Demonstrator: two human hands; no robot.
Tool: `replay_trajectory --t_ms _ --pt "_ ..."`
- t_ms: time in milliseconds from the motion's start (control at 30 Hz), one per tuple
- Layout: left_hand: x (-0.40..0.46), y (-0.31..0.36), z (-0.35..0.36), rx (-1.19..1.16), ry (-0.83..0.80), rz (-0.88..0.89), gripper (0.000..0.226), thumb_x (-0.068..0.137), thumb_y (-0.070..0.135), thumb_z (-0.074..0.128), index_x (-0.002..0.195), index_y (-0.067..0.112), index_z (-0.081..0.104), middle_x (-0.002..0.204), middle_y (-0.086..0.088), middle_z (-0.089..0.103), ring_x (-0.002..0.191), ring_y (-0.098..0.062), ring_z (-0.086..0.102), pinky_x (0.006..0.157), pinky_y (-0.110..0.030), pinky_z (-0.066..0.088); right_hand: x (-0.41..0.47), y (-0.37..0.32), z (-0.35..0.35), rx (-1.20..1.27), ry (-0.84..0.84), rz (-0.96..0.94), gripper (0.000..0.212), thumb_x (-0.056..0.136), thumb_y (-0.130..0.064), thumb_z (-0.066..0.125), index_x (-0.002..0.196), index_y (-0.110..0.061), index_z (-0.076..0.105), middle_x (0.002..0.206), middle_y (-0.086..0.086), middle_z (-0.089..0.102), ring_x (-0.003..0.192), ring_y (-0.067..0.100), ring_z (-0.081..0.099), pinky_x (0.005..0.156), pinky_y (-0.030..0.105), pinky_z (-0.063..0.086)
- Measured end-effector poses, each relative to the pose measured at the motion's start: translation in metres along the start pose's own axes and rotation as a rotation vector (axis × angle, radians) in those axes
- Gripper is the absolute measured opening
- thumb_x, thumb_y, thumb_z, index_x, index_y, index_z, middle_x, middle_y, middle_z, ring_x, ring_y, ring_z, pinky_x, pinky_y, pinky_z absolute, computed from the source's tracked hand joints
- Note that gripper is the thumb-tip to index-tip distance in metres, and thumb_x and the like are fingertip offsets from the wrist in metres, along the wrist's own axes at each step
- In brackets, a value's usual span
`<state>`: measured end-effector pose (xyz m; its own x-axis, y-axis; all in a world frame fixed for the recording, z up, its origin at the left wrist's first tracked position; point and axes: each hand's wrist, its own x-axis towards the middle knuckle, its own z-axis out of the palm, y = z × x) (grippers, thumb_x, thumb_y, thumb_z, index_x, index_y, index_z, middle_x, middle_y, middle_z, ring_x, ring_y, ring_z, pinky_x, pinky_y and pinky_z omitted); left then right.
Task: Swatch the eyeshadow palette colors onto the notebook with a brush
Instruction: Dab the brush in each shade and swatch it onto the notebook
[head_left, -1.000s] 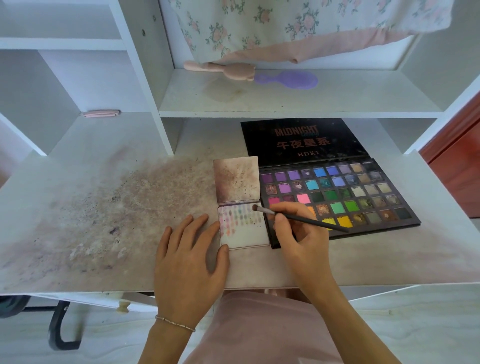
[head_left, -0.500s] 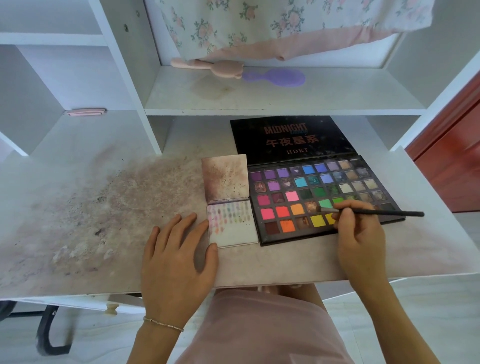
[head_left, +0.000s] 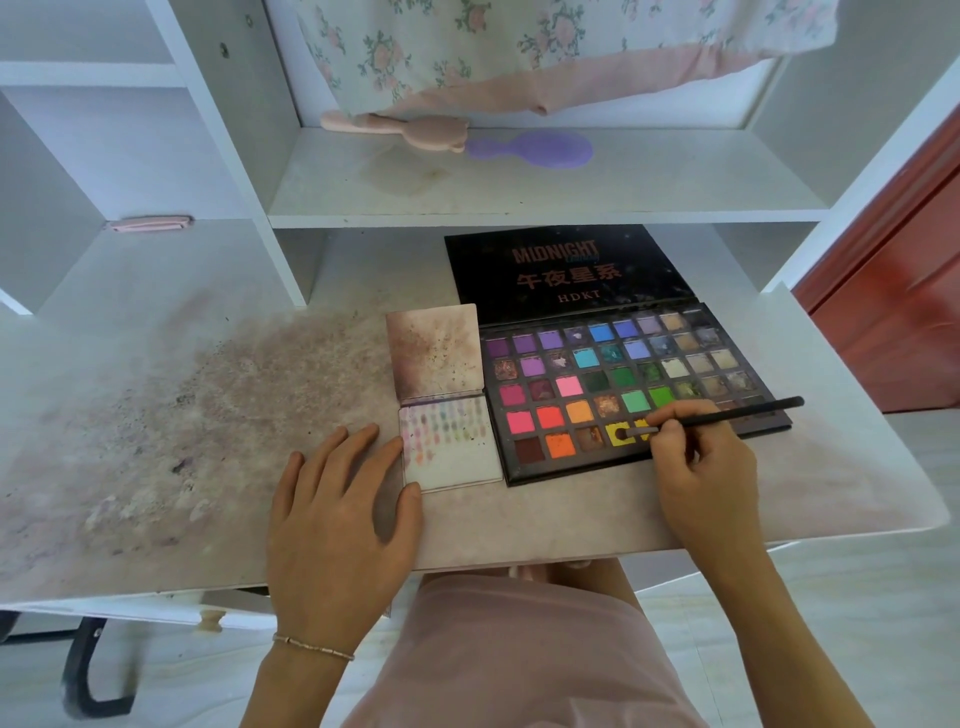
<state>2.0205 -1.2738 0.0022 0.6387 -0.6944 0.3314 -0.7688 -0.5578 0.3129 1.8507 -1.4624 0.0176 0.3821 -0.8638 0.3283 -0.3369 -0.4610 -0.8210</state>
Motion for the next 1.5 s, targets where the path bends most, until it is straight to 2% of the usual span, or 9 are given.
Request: replay_trajectory --t_ms 100,233,433,567,733,1000,1167,1367,1500 --pt "0.0 0.0 0.0 0.004 -0.001 0.001 0.048 0.08 0.042 0.041 0.108 0.013 0.067 0.118 -0.009 0.063 0.115 -0.031 0.056 0.103 -0.05 0.032 -0.001 0.002 0.0 0.005 0.047 0.017 0.01 0.078 -0.021 0.04 0.077 -0.022 0.05 0.067 -0.015 0.053 0.061 0.003 0.054 0.054 0.001 0.041" --pt "0.0 0.0 0.0 0.002 -0.003 0.002 0.048 0.08 0.041 0.041 0.109 0.014 0.067 0.118 -0.009 0.063 0.115 -0.031 0.055 0.102 -0.051 0.033 -0.002 -0.001 0.0 -0.008 -0.013 -0.008 0.011 0.078 -0.02 0.041 0.075 -0.024 0.051 0.066 -0.017 0.054 0.061 0.001 0.056 0.056 0.002 0.042" --pt "0.0 0.0 0.0 0.003 0.008 0.003 0.047 0.08 0.041 0.041 0.108 0.014 0.068 0.117 -0.009 0.063 0.115 -0.031 0.056 0.102 -0.051 0.034 -0.001 0.001 -0.001 0.007 0.053 0.026 0.012 0.079 -0.021 0.041 0.077 -0.018 0.053 0.066 -0.013 0.054 0.061 0.004 0.054 0.054 0.003 0.041" --pt "0.0 0.0 0.001 0.008 0.006 0.007 0.047 0.08 0.041 0.041 0.108 0.014 0.068 0.117 -0.009 0.063 0.114 -0.031 0.056 0.102 -0.051 0.034 -0.002 -0.001 -0.001 0.001 0.0 0.002 0.01 0.082 -0.017 0.045 0.076 -0.023 0.052 0.067 -0.016 0.054 0.065 -0.002 0.057 0.053 0.007 0.044" --pt "0.0 -0.001 0.001 0.009 0.007 0.006 0.048 0.08 0.042 0.04 0.107 0.014 0.068 0.117 -0.008 0.064 0.114 -0.031 0.056 0.102 -0.05 0.034 -0.002 -0.004 0.0 0.041 0.087 0.044 0.011 0.078 -0.021 0.041 0.075 -0.028 0.05 0.066 -0.014 0.055 0.062 0.003 0.057 0.053 0.003 0.041" --pt "0.0 0.0 0.0 0.009 -0.003 0.0 0.048 0.08 0.042 0.04 0.108 0.014 0.068 0.118 -0.008 0.063 0.115 -0.031 0.056 0.102 -0.051 0.033 -0.01 -0.02 0.018 0.179 -0.02 0.035 0.018 0.078 -0.019 0.042 0.072 -0.032 0.052 0.067 -0.014 0.057 0.068 -0.004 0.057 0.057 0.011 0.045" --pt "0.0 -0.001 0.0 0.006 -0.008 0.004 0.047 0.08 0.041 0.041 0.108 0.015 0.068 0.118 -0.007 0.063 0.115 -0.03 0.056 0.102 -0.051 0.034 -0.018 -0.043 0.045 0.253 -0.161 -0.043 0.022 0.08 -0.016 0.046 0.071 -0.033 0.054 0.064 0.0 0.06 0.061 0.014 0.056 0.052 0.026 0.044" --pt "0.001 0.0 -0.001 0.002 -0.008 -0.002 0.046 0.08 0.04 0.041 0.107 0.016 0.068 0.117 -0.006 0.064 0.115 -0.028 0.056 0.102 -0.05 0.034 -0.024 -0.058 0.071 0.25 -0.33 -0.085 0.017 0.079 -0.022 0.05 0.077 -0.039 0.05 0.071 -0.004 0.062 0.069 0.015 0.062 0.061 0.028 0.05" --pt "0.0 -0.001 -0.001 0.006 -0.009 0.001 0.045 0.08 0.04 0.042 0.107 0.016 0.068 0.117 -0.005 0.064 0.114 -0.029 0.056 0.102 -0.05 0.035 -0.022 -0.058 0.077 0.173 -0.357 -0.111 0.017 0.078 -0.025 0.051 0.077 -0.042 0.048 0.076 -0.005 0.066 0.072 0.007 0.059 0.062 0.018 0.048"
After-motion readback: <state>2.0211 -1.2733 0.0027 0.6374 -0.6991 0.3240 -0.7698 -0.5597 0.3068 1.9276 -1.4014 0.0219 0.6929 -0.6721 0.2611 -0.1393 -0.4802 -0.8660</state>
